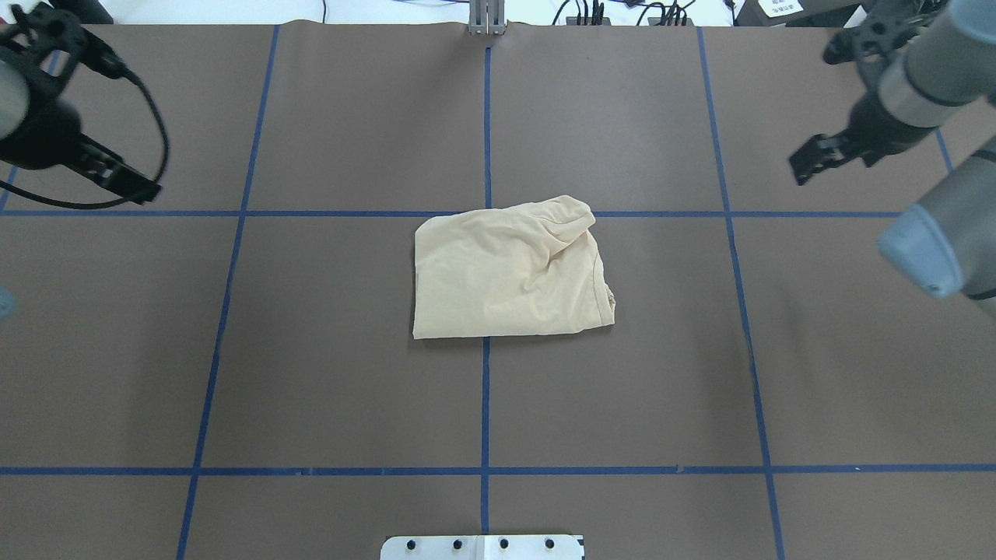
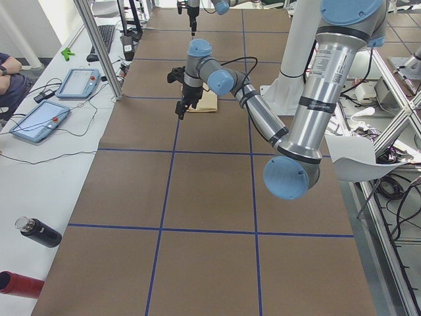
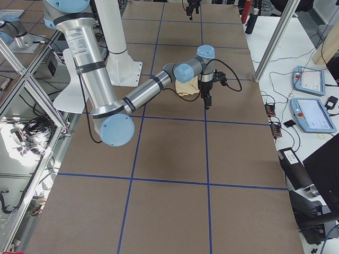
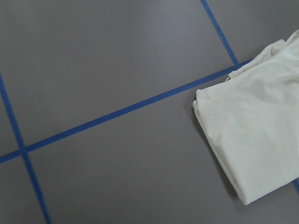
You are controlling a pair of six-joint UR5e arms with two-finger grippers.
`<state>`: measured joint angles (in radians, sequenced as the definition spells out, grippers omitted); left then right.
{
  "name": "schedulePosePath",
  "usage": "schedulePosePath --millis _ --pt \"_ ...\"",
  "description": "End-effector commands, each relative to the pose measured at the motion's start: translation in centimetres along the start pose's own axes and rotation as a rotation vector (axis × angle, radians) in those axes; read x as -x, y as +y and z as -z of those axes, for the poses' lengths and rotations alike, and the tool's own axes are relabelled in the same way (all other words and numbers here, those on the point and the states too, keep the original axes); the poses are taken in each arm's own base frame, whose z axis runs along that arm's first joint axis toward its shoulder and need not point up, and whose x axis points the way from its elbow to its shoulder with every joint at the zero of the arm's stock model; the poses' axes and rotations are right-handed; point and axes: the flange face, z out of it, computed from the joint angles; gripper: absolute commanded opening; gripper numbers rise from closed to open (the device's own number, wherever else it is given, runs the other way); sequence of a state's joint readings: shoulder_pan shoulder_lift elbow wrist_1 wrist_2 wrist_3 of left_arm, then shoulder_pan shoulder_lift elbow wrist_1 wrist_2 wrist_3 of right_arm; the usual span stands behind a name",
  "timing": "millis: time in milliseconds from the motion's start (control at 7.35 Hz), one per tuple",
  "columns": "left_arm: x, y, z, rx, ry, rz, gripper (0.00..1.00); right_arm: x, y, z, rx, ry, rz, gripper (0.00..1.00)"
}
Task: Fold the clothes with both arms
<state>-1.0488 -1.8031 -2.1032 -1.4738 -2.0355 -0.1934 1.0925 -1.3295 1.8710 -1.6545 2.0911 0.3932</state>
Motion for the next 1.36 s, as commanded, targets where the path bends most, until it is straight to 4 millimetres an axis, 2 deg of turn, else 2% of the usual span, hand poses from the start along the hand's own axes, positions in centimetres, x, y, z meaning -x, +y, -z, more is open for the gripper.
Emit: schedulePosePath --millis 0,136,272,408,544,680,816,952,1089,1225 --pt "13.1 5.9 0.3 0.071 -0.044 -0.077 1.00 -15.3 7.5 0.2 0.063 0.009 0.103 1.00" --pt "18.4 8.2 -0.1 0.103 -0.048 -0.097 1.00 -20.2 11.4 -0.3 0.092 -0.023 0.096 1.00" --pt "21.5 10.0 0.5 0.119 -0.090 -0.045 1.00 -24.3 15.5 -0.6 0.110 -0.052 0.054 1.00" --pt "24.6 11.9 0.0 0.152 -0.137 0.012 1.00 -27.0 19.3 -1.2 0.136 -0.049 -0.019 1.00" --pt "26.7 13.3 -0.4 0.153 -0.130 0.051 1.00 -29.0 21.5 -0.6 0.128 -0.050 -0.080 1.00" --pt "28.4 17.0 -0.4 0.133 -0.033 0.133 1.00 -29.7 21.8 1.2 0.091 -0.051 -0.116 1.00" --pt "28.4 20.9 -1.0 0.098 0.073 0.188 1.00 -29.6 21.3 1.5 0.085 -0.046 -0.139 1.00" --pt "28.3 23.4 -1.4 0.090 0.093 0.207 1.00 -29.3 20.9 1.7 0.074 -0.046 -0.202 1.00" --pt "28.4 23.9 -1.7 0.098 0.094 0.216 1.00 -29.4 21.0 1.7 0.074 -0.044 -0.200 1.00" --pt "28.2 23.5 -1.5 0.093 0.095 0.211 1.00 -29.4 21.0 1.7 0.074 -0.044 -0.198 1.00"
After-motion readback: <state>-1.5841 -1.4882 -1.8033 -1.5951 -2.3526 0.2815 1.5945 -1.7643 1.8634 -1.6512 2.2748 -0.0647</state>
